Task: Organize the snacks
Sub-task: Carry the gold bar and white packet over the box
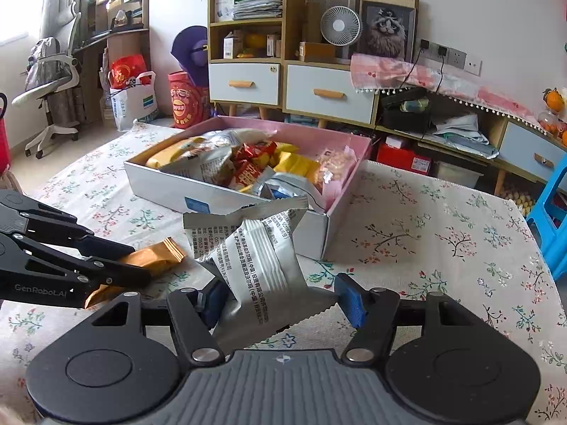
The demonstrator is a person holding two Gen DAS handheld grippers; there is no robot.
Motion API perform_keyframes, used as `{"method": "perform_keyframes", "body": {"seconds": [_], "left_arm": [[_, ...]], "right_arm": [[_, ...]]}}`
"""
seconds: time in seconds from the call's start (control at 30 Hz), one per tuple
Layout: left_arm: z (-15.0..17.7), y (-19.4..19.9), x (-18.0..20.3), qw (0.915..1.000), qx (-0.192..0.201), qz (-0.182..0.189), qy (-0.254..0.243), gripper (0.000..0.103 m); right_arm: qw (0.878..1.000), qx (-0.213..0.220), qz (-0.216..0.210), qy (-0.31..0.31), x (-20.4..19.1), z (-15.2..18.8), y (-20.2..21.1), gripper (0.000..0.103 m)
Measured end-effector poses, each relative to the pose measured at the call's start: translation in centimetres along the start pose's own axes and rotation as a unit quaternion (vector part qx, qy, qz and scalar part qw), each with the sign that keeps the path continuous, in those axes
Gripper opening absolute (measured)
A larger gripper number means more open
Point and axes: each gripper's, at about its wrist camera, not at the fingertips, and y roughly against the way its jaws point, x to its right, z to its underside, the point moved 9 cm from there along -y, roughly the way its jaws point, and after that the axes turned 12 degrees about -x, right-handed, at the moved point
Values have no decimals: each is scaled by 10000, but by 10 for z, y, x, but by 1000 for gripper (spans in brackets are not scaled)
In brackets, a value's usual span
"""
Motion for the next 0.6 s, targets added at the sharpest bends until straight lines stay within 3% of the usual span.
{"method": "perform_keyframes", "body": {"seconds": [0.6], "left_arm": [[-16, 35, -17, 9986, 405, 33, 335, 26]], "right_arm": [[9992, 398, -72, -56, -10, -15, 30, 53]]}}
